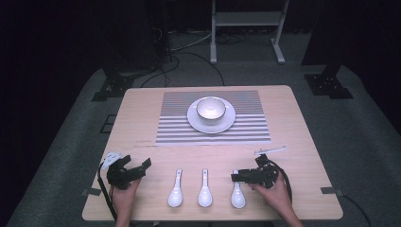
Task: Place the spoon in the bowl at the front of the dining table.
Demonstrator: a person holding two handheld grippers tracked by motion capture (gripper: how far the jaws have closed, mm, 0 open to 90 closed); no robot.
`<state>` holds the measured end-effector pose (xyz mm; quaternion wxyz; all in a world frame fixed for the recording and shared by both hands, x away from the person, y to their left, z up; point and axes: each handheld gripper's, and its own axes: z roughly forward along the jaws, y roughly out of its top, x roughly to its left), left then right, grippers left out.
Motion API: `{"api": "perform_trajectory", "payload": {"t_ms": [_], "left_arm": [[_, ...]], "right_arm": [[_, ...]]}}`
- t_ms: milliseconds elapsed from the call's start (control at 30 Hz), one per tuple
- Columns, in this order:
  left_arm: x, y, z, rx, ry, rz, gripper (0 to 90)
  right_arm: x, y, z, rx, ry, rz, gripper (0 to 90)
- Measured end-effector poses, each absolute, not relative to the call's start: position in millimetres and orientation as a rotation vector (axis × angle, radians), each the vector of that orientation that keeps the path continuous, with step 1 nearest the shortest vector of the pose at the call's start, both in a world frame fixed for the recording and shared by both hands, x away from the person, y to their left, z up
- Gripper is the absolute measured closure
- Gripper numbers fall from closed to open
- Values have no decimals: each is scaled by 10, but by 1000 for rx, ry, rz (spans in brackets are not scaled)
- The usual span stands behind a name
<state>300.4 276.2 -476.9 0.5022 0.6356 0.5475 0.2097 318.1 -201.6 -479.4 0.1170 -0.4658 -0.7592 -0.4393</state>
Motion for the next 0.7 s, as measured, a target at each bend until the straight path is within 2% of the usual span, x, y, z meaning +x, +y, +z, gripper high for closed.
{"api": "perform_trajectory", "payload": {"t_ms": [333, 367, 567, 700], "left_arm": [[3003, 2763, -4769, 1534, 1323, 506, 12], [3004, 2762, -4769, 1535, 1322, 507, 12], [3005, 2760, -4769, 1537, 1319, 504, 12], [3006, 2756, -4769, 1538, 1318, 507, 12]], "right_arm": [[3172, -1921, -4774, -1389, -2318, -1254, 491], [3152, -1890, -4762, -1404, -2355, -1244, 530], [3110, -1834, -4744, -1427, -2453, -1222, 636], [3111, -1824, -4740, -1446, -2457, -1213, 662]]}}
